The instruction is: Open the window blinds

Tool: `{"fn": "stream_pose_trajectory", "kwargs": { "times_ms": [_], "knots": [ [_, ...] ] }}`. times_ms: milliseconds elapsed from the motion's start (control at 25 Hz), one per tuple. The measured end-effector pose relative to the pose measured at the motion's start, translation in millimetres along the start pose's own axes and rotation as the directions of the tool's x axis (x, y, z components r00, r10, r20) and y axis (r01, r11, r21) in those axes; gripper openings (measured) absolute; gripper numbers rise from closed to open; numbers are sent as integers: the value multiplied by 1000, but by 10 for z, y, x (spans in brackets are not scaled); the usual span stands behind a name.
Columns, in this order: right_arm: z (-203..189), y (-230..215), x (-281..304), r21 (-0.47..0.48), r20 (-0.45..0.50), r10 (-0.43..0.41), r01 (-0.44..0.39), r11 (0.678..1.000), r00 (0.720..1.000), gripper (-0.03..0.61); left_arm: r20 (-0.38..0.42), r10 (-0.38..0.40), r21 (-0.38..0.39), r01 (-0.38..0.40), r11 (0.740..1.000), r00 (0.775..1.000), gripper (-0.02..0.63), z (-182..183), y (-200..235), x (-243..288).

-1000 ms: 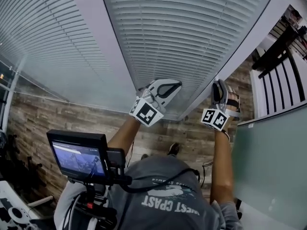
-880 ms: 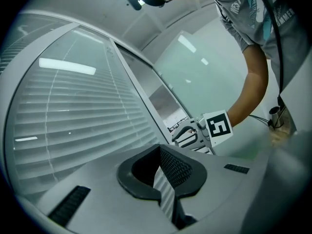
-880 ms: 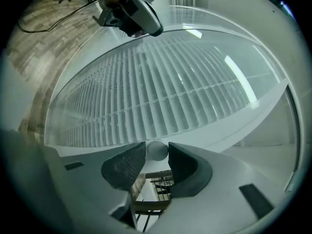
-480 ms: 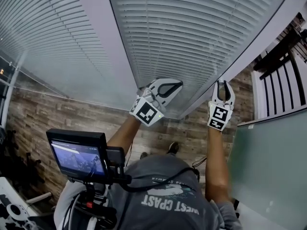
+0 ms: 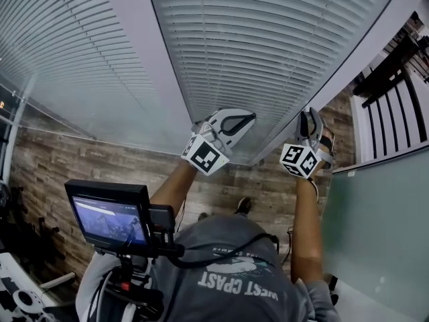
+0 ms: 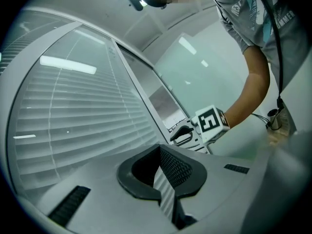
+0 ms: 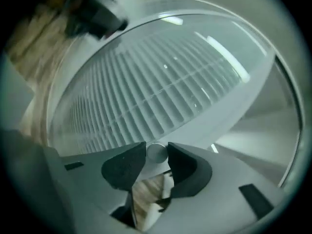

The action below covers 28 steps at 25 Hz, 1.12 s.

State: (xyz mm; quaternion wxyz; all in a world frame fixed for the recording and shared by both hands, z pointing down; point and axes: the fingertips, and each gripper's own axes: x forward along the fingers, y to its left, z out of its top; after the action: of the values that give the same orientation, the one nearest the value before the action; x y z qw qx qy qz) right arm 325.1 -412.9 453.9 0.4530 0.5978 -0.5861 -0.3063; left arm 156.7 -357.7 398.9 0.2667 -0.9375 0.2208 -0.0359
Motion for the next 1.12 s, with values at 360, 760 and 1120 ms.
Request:
{"fn": "stream_pose_trajectory", "kwargs": {
  "times_ms": [360,760,1120],
  "knots": [
    [-138,-95,-41,818,127,18,-115,564,992,117,-1,-10,10,10,1000,1000,3,-12,-35,-27],
    [-76,6,22,-24,-42,-57,56,998,997,115,-7,2,1,-2,1000,1000,3,-53,11,-97],
    [-110,-168,-102,745,133,13,-108,659,991,121,4,-24,13,24,1000,1000,3,-3,-60,4]
  ]
}}
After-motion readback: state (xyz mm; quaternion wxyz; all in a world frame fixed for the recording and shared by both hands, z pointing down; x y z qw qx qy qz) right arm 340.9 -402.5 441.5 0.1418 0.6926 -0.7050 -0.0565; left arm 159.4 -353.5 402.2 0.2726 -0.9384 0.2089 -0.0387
